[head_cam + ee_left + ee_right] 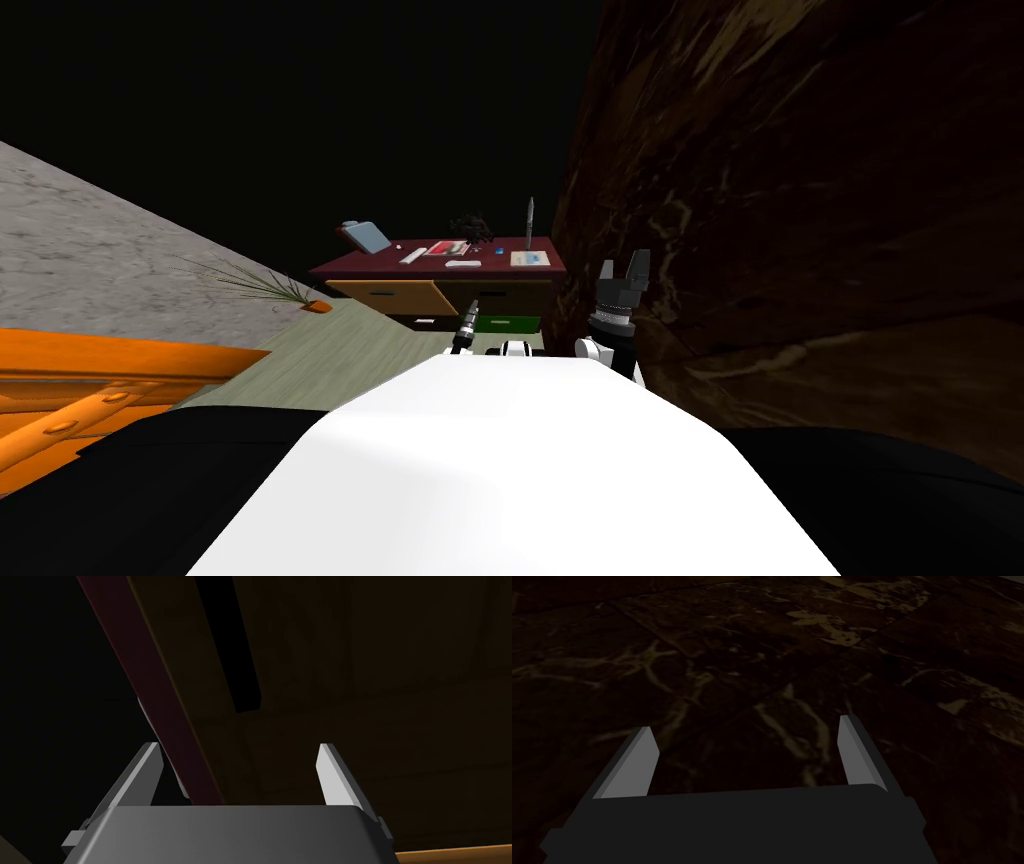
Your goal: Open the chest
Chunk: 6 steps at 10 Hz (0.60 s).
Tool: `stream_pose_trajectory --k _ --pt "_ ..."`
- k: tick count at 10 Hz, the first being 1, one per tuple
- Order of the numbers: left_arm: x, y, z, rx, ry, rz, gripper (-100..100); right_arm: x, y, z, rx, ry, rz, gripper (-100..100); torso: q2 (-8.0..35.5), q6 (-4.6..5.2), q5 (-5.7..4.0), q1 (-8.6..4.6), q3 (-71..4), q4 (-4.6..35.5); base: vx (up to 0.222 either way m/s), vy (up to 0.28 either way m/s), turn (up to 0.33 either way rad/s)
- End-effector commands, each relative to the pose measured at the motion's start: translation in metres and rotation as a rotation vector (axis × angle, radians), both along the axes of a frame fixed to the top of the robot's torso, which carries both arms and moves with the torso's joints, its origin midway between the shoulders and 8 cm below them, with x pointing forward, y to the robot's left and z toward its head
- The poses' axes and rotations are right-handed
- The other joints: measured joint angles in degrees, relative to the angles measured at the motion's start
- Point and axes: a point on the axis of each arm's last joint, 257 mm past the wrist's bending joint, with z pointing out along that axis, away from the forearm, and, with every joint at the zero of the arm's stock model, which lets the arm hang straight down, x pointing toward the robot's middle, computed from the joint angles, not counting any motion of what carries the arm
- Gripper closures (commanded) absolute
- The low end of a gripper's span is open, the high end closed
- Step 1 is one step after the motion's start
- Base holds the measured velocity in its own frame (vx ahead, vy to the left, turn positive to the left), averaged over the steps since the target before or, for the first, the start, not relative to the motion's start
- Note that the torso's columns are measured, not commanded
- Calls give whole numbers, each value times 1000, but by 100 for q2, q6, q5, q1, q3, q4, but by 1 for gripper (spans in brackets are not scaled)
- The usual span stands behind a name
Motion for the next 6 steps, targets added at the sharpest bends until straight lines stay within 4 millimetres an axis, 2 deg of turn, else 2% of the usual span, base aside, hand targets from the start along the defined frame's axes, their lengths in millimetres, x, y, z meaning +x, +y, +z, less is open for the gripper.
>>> stream_pose_trajectory --k 1,3,6 --pt "9 1 1 -11 8 15 -100 0 0 0 0 0 0 0 -8 -1 1 3 -6 -3 182 29 -5" --pt "11 -12 1 -61 8 31 -100 0 0 0 0 0 0 0 24 0 -2 -9 12 4 94 8 -1" --pt "14 -8 3 -47 6 27 -100 0 0 0 0 0 0 0 21 1 -2 -5 13 6 45 -4 -10"
